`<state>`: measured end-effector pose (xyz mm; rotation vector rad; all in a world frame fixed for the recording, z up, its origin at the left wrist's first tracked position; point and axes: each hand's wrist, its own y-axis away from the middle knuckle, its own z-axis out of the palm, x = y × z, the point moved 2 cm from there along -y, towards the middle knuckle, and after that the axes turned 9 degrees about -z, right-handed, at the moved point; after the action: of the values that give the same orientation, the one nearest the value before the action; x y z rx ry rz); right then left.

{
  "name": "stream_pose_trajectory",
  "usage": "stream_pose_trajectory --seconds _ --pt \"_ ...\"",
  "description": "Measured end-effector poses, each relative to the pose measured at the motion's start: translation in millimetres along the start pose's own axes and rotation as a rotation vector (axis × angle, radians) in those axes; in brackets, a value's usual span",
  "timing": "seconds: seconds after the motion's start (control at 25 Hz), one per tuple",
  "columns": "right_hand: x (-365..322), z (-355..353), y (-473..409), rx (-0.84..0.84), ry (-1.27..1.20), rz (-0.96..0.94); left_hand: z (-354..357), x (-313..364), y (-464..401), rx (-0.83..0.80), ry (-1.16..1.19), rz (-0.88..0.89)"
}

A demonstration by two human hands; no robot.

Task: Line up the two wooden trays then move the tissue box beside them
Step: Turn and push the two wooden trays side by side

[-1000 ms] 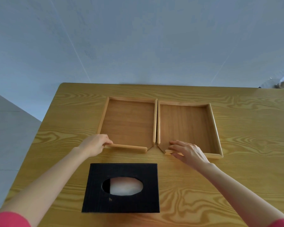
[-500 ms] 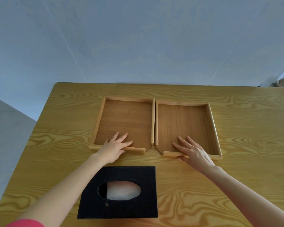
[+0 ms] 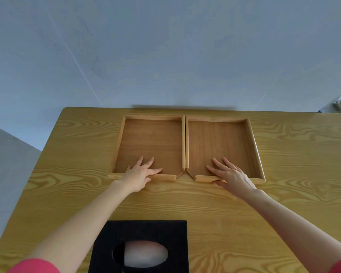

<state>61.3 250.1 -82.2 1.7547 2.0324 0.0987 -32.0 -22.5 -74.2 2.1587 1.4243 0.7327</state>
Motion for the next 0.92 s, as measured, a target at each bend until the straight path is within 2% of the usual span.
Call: stream_pose_trajectory --seconds 0.6,0.92 --pt "21 -26 -42 -0.042 0.046 0.002 -33 3 -39 0.027 -0.09 -0.007" --pt "6 -28 -40 -0.038 0.033 0.096 -33 10 -36 0.038 -0.078 -0.039"
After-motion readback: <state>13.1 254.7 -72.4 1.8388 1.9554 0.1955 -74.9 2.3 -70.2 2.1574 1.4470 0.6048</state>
